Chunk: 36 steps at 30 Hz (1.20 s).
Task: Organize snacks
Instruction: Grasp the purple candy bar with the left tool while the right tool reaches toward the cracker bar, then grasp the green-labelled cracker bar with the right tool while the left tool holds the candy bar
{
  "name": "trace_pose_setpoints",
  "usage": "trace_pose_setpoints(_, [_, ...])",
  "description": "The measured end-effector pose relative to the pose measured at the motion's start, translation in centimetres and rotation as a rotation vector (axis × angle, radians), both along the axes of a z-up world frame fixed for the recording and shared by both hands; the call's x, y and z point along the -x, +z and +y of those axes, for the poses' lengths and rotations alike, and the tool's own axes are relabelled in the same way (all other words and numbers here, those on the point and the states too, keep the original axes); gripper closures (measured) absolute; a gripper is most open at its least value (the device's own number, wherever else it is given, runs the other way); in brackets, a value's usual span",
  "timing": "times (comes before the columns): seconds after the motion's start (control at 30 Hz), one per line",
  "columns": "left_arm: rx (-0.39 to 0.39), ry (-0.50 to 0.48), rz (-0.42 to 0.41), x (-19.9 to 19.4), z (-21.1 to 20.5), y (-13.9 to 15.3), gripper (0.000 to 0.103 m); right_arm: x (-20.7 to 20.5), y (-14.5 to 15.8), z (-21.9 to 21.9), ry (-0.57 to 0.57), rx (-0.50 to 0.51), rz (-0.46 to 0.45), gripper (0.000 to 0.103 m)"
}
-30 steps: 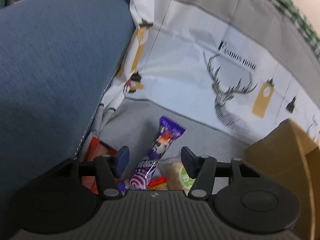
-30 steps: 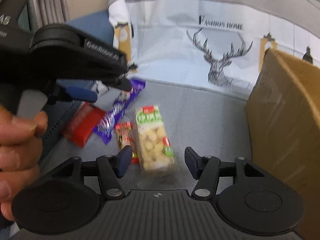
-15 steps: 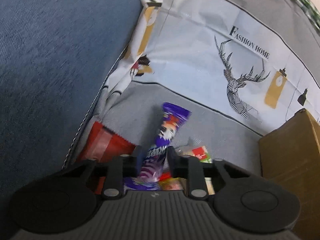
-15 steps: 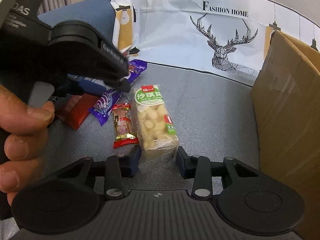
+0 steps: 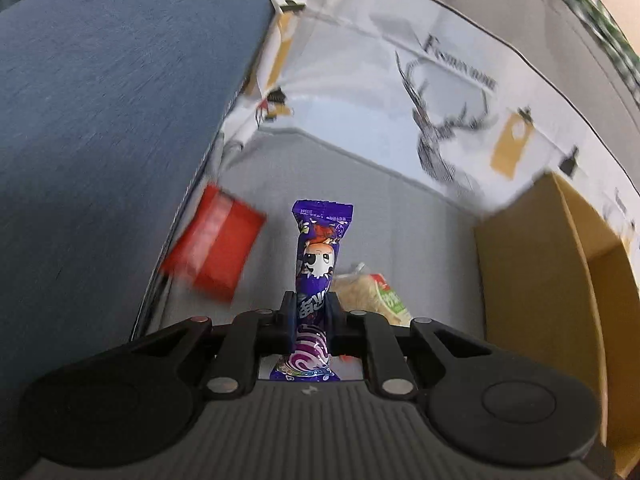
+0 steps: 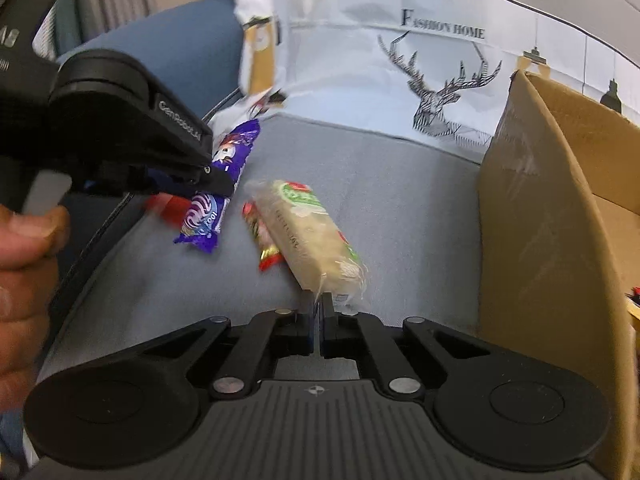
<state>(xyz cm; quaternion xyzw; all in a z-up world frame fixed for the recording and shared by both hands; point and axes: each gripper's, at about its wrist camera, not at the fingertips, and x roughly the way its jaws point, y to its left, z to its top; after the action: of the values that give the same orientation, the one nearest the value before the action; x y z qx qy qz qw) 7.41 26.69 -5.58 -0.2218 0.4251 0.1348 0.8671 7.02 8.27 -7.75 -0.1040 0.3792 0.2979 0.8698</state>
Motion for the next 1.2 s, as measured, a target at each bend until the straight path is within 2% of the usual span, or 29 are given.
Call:
trace_pose_setpoints(0.13, [0.069, -0.036, 0.052, 3.9, -1.2, 0.3, 0.089, 3.3, 0.8, -1.6, 0.035, 0.023, 0.017, 0.102])
trace_pose_setpoints(0.2, [0.114, -0.051, 0.100, 5.7, -1.7, -0.4, 0.088, 4.7, 1.0, -3.1, 0.041, 0.011, 0.069, 0.102])
trace_pose_setpoints(0.37, [0.139, -0.069, 0.187, 7.9, -2.6, -2.4, 0.087, 8.3, 0.5, -6.9, 0.098, -0.030, 0.188, 0.096])
trace_pose_setpoints(0.4, [0.108, -0.077, 0.205, 7.9, -2.9, -2.6, 0.086, 9.2, 0.1, -7.5, 0.120, -0.030, 0.181, 0.092])
trace_pose_setpoints(0.47, [0.080, -0.089, 0.207, 7.8, -3.0, -2.4, 0.069, 10.6, -0.5, -8.0, 0.138, -0.015, 0.131, 0.069])
trace_pose_setpoints(0.53, [0.081, -0.089, 0.189, 7.6, -2.9, -2.2, 0.063, 11.2, -0.9, -7.7, 0.149, 0.026, 0.071, 0.068])
trace_pose_setpoints(0.6, [0.103, -0.083, 0.183, 7.4, -2.8, -2.3, 0.063, 11.0, -0.4, -7.3, 0.154, 0.016, -0.029, 0.058])
trace_pose_setpoints(0.67, [0.106, -0.087, 0.183, 7.2, -2.9, -2.3, 0.063, 10.4, -0.2, -7.1, 0.147, -0.017, -0.084, 0.041])
trace_pose_setpoints(0.83, [0.075, -0.112, 0.213, 6.7, -3.6, -2.5, 0.063, 8.1, -1.1, -6.3, 0.150, -0.083, 0.006, 0.039])
trace_pose_setpoints(1.1, [0.055, -0.122, 0.256, 6.2, -3.7, -3.3, 0.063, 7.4, -2.5, -4.5, 0.172, -0.042, 0.051, 0.036])
trace_pose_setpoints(1.2, [0.031, -0.138, 0.271, 6.0, -4.2, -3.5, 0.063, 7.2, -2.8, -4.5, 0.160, -0.029, 0.048, 0.040])
